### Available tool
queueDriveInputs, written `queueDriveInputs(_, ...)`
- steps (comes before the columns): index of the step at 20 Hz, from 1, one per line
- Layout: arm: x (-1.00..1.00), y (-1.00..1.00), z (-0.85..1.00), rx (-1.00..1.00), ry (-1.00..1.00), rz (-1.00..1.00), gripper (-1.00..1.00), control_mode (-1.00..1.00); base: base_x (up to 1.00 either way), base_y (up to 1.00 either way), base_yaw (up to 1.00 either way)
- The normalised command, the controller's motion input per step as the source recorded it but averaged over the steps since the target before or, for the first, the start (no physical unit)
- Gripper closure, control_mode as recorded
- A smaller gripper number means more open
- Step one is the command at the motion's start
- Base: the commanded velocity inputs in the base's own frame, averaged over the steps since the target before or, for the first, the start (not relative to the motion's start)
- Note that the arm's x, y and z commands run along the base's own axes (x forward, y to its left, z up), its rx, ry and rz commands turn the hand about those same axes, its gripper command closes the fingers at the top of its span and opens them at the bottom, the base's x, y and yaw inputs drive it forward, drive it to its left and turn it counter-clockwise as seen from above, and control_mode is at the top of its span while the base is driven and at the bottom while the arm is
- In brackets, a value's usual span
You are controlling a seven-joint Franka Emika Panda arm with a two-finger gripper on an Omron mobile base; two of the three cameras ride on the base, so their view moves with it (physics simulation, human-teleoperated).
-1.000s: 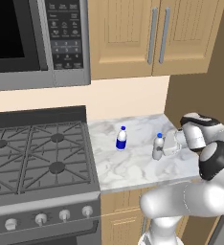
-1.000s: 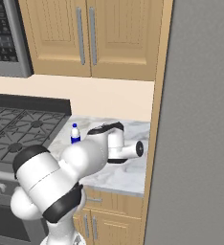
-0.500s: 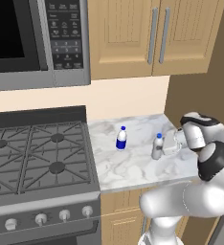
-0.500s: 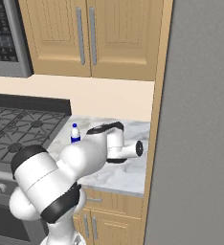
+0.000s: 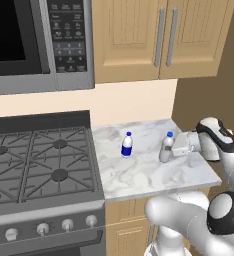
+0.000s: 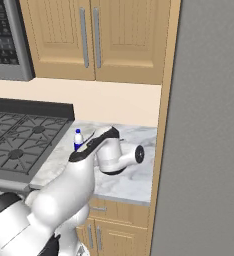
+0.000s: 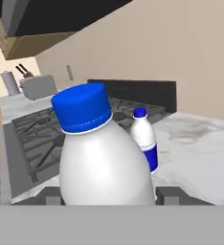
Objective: Take the bottled waters from the counter and place them in the freezer to freeze. Close the freezer door after placing the bottles.
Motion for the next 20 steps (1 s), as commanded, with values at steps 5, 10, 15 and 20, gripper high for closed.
queueDriveInputs(5,-0.68,0.08,0.62,0.14,0.00,-0.28,1.00,-1.00,0.00,0.00,0.00)
queueDriveInputs(10,-0.68,0.00,0.84,0.06,0.00,-0.19,1.00,-1.00,0.00,0.00,0.00)
queueDriveInputs(15,-0.64,0.12,0.82,-0.06,0.00,-0.09,1.00,-1.00,0.00,0.00,0.00)
queueDriveInputs(20,-0.53,0.02,0.39,-0.20,0.12,-0.02,1.00,-1.00,0.00,0.00,0.00)
